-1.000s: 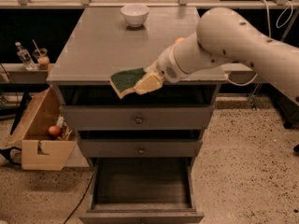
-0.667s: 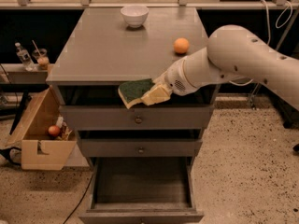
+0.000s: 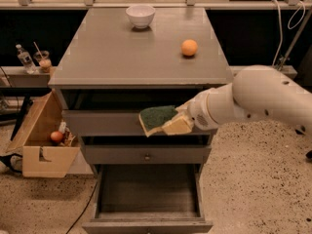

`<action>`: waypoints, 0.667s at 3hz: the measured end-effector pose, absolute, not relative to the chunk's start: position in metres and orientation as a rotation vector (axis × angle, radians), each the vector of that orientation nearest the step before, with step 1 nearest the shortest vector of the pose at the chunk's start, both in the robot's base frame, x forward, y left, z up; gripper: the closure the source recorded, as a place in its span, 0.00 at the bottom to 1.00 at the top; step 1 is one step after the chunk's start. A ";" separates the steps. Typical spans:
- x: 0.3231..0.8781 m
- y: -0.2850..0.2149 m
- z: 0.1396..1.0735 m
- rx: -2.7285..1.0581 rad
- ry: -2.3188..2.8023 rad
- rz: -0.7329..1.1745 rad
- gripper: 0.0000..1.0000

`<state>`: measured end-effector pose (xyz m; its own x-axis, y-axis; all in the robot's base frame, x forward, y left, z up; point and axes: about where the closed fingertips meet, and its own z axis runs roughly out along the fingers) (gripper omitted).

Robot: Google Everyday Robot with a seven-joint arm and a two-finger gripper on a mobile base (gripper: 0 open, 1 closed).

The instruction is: Place sponge into bottom drawer

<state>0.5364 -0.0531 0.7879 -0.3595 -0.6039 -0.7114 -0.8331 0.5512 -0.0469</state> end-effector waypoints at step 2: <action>0.520 -0.063 0.746 -1.109 2.167 0.391 1.00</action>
Offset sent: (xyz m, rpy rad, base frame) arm -0.0126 -0.0107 -0.0355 -0.0265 0.0319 -0.0507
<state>0.5200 -0.0634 0.7456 -0.4200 -0.6047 -0.6767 -0.8029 0.5952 -0.0336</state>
